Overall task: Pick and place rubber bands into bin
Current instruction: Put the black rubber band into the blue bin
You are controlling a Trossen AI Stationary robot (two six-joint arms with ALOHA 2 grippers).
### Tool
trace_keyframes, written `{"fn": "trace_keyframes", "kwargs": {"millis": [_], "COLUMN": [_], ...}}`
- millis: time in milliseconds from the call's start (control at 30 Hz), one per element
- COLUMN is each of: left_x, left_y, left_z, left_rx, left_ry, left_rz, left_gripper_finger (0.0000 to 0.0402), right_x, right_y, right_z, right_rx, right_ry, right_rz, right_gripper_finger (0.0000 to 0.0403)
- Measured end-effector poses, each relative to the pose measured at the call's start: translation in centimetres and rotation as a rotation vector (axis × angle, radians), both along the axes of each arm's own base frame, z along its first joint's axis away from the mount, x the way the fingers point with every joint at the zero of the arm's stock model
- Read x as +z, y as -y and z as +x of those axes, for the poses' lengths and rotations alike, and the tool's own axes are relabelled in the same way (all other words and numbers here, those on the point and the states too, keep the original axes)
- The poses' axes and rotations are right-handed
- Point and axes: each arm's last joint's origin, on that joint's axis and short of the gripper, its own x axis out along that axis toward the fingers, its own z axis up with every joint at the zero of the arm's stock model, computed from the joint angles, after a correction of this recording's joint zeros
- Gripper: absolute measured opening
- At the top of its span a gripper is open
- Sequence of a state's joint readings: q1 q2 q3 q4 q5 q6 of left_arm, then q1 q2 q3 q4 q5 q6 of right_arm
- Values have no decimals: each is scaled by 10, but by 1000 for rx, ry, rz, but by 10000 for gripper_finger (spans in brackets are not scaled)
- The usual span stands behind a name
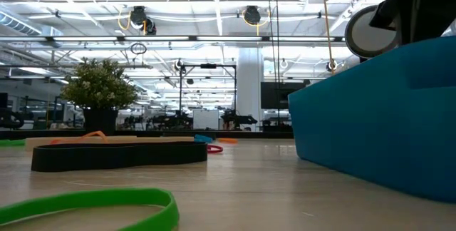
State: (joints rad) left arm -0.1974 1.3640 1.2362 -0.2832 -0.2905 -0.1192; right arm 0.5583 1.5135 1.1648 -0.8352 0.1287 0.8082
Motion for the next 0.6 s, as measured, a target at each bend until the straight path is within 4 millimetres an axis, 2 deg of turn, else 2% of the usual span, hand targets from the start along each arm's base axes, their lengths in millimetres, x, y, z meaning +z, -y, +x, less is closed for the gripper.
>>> {"fn": "trace_keyframes", "kwargs": {"millis": [100,267,433,600], "left_x": [0,-1,-1,-5], "left_y": [0,1,2,2], "left_z": [0,0,0,-2], "left_rx": [1,-33,-53,-72], "left_ry": [0,-7,-9,-60], "left_rz": [-2,-28,-42,-28], "left_gripper_finger": [145,145,145,145], "right_x": [2,17,37,46], "right_y": [0,8,23,40], "right_z": [-1,-3,-4,1], "right_rx": [1,2,-24,-53], "right_ry": [5,86,226,303], "right_rz": [3,10,-46,-100], "right_gripper_finger": [105,126,127,121]}}
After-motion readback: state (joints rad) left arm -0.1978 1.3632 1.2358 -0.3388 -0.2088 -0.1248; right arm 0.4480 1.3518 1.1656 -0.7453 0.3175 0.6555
